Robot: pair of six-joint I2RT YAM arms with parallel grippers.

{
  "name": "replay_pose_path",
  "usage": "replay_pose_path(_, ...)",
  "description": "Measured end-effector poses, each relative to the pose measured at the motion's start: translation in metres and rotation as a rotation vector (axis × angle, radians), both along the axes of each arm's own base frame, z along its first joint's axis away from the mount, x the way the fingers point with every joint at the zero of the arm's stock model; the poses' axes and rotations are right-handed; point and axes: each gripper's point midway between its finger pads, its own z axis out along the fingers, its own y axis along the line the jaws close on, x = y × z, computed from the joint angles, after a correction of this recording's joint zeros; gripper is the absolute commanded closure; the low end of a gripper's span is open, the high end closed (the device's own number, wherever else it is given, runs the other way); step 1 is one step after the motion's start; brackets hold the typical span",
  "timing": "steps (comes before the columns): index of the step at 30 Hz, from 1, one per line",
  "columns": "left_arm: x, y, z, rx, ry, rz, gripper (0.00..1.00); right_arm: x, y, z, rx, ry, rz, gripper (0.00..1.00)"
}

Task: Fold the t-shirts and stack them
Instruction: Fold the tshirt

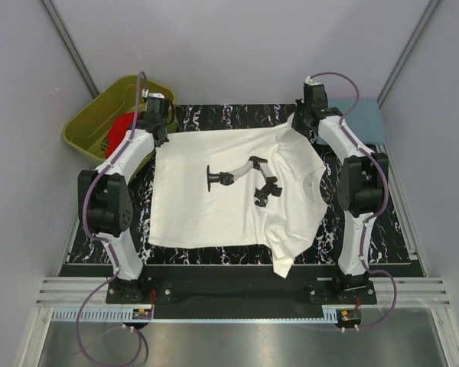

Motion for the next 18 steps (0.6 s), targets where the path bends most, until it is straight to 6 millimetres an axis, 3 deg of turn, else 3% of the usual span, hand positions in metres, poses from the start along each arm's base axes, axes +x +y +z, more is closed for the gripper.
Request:
replay_pose_path(5, -0.008, -0.003, 0.013, 0.030, -0.009, 0.006, 1.00, -0.033, -0.009, 0.036, 0.013, -0.032, -0.038, 1.00)
replay_pose_path(9, -0.026, -0.007, 0.017, 0.045, -0.006, 0.003, 1.00, -0.067, -0.013, 0.045, 0.043, -0.032, -0.057, 1.00)
replay_pose_path(13, -0.037, -0.005, 0.015, 0.076, 0.021, 0.013, 1.00, -0.096, -0.010, 0.027, 0.082, 0.022, -0.070, 1.00)
replay_pose_path(18, -0.057, 0.005, -0.008, 0.125, 0.093, 0.052, 1.00, -0.139, 0.005, -0.018, 0.075, 0.140, -0.043, 1.00)
